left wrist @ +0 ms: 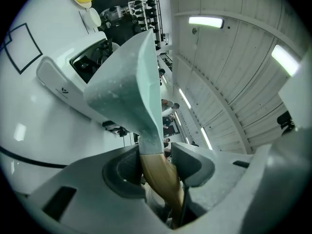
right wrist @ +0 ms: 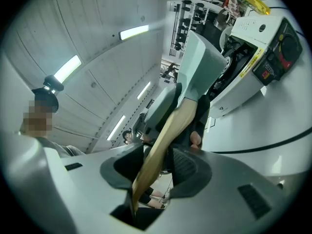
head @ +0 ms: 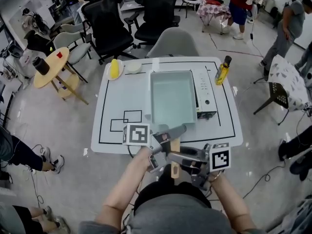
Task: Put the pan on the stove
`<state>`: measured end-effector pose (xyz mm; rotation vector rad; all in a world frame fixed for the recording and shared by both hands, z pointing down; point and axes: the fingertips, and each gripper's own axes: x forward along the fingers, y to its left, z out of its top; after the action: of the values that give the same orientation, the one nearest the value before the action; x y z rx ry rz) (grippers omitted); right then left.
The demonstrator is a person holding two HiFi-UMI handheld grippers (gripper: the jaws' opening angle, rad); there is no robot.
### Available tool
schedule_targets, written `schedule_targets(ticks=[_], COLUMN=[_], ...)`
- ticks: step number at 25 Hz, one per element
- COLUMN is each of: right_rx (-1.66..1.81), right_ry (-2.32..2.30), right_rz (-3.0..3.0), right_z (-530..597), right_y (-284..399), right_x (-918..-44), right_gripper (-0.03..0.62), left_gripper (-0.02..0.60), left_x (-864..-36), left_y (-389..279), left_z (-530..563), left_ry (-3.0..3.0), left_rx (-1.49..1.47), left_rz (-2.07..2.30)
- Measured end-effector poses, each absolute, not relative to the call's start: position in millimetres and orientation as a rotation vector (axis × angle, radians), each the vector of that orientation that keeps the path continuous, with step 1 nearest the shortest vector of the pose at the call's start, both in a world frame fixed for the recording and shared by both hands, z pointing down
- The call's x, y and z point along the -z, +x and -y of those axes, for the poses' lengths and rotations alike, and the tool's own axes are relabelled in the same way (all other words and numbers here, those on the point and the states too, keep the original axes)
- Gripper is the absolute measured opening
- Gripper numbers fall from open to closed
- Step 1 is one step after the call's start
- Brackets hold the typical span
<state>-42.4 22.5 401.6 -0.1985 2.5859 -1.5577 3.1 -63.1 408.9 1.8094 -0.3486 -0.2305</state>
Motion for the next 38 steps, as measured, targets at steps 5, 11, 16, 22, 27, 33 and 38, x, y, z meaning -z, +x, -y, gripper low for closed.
schedule_targets(ticks=[5,11,16,22,27,33,38], right_rx=[1.561,1.592,1.597,1.619,1.654,1.676,1.693], right_ry=[-0.226,-0.246,-0.250,-0.244,-0.235,-0.230,-0.226], right_rz=[-2.566,-2.543,-2.544,-2.541,-2.537,-2.522,-2.510], right_z=[-3,13,31,55,70,88,99], right_y=[-48,-51,-47,-44,-41,-37,-37], right_x=[-400,-402,-404,-406,-411,-415,-417], right_gripper=[0.161,0.161,0.161,0.161,0.161,0.161,0.161], left_gripper=[0.163,0.163,0.163,0.163,0.163,0.163,0.163], left_x=[-407,-412,-414,-417,-424,-429,-434], left_y=[-2,-3,1,5,7,10,10], left_z=[82,97,114,138,154,172,183], left_ry=[1.815,1.794,1.790,1.772,1.748,1.727,1.717], left_rx=[0.213,0.201,0.197,0.194,0.194,0.214,0.206], left_rz=[0.337,0.326,0.323,0.332,0.345,0.344,0.359])
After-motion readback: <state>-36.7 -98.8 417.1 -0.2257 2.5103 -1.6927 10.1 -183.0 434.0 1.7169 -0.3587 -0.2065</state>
